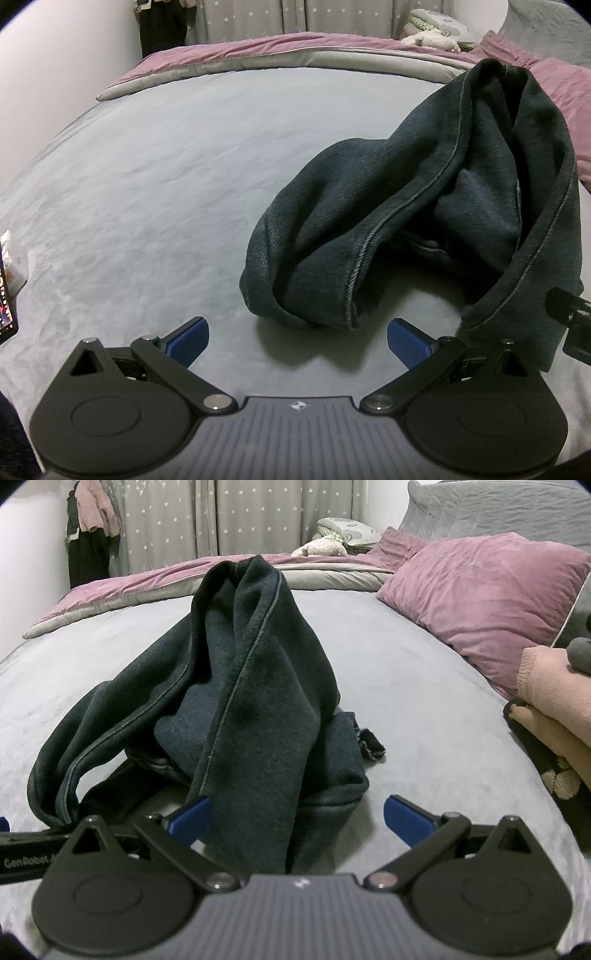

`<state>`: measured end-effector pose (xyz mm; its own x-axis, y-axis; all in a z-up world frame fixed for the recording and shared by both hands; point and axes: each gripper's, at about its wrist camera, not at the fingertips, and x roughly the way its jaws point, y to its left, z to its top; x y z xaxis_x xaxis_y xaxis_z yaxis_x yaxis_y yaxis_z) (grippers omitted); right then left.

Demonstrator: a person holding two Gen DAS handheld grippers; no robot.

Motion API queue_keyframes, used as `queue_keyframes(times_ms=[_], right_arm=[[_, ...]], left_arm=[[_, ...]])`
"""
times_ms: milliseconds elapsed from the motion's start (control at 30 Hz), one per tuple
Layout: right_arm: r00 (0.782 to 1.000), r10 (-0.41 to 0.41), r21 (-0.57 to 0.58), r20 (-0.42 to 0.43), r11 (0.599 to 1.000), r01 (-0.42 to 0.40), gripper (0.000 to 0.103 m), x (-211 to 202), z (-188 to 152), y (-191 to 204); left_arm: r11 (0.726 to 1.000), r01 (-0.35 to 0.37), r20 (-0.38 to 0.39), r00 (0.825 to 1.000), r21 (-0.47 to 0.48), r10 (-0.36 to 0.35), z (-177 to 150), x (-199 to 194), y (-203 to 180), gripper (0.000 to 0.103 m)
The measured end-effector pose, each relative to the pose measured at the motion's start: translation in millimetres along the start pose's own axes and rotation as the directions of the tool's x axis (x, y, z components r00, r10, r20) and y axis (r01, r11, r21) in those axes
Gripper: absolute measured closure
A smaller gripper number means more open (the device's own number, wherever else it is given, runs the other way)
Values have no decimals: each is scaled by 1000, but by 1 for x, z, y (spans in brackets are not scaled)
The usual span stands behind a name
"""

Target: Fold clothes

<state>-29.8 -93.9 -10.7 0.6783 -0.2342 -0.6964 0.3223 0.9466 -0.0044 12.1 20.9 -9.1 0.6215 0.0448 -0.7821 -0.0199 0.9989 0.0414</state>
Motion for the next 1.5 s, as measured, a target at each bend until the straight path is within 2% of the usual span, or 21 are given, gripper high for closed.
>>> queue_keyframes(times_ms=[200,400,600,933,1067,1200,1300,1400,1500], right_arm=[[1000,5,3,-10,1000,-5,0,3,2,0],[1000,2,1,-11,1000,-2,0,9,6,2],[1000,-7,0,-5,1000,7,0,19,13,3],[1000,10,13,-24,1000,-10,0,61,18,6],[999,46,-3,-4,999,-46,0,69,17,4],[996,84,-24,-2,996,-84,0,77,15,2],[993,120,-30,-12,992,-120,0,84,14,2],[982,179,56,-61,983,-176,0,95,13,-7],[964,242,150,-108,963,-225,0,103,15,-19]], left_arm=[[1000,-9,-1,1000,-3,9,3,3,1,0],[998,-59,12,998,5,59,4,9,-1,0],[997,-77,2,997,5,77,6,19,0,0],[998,-67,-11,998,8,67,7,48,5,0],[999,-30,-29,999,17,30,4,68,6,0],[1000,14,-5,1000,24,-14,1,77,8,0],[997,72,-53,996,17,-71,-1,91,11,0],[996,69,-53,996,58,-65,-2,95,11,0],[996,78,-72,995,46,-74,0,94,16,0]])
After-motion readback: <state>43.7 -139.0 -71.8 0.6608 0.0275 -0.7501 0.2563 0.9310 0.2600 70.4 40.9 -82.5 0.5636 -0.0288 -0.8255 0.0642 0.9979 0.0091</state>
